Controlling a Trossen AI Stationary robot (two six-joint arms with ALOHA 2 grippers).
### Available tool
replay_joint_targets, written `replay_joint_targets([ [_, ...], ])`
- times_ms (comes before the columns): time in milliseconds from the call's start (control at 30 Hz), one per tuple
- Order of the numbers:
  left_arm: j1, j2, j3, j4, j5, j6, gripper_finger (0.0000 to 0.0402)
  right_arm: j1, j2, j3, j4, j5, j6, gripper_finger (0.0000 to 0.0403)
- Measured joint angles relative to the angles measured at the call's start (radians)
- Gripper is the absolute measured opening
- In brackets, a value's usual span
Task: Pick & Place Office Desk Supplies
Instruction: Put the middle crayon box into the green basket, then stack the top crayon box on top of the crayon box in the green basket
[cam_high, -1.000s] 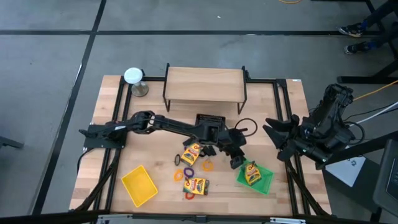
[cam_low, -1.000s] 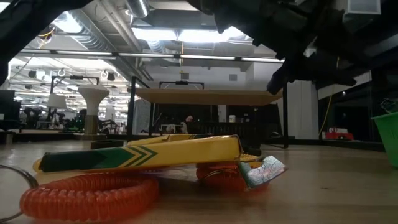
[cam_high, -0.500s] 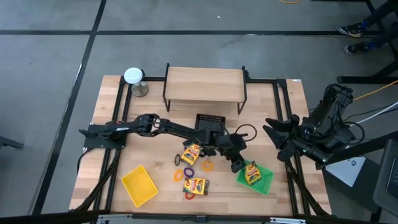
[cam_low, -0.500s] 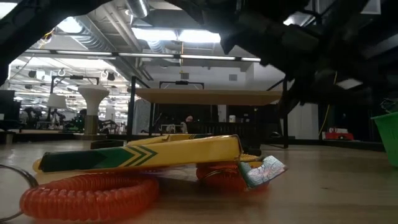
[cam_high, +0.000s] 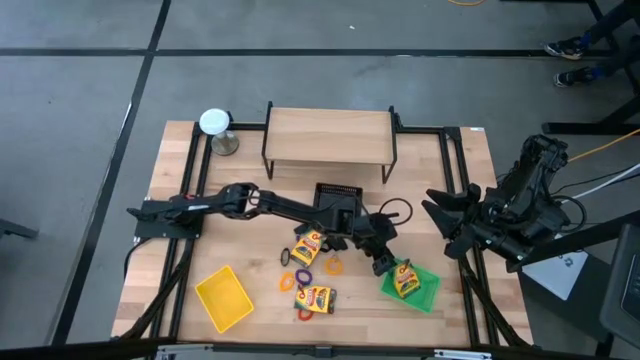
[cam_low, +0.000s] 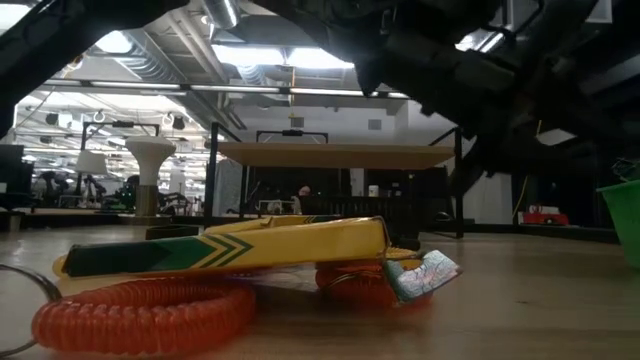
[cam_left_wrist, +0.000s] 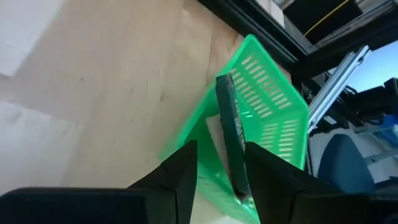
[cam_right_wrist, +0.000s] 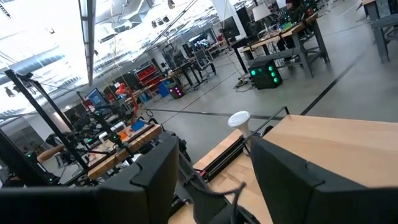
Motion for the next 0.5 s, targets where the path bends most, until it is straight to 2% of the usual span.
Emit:
replay_joint_targets([
  [500, -0.004, 0.012, 0.000, 0.109, 0.040, -0.057, 0.0129, 0.000, 0.001, 0.000, -0.083, 0.001, 0.101, 0.0201],
])
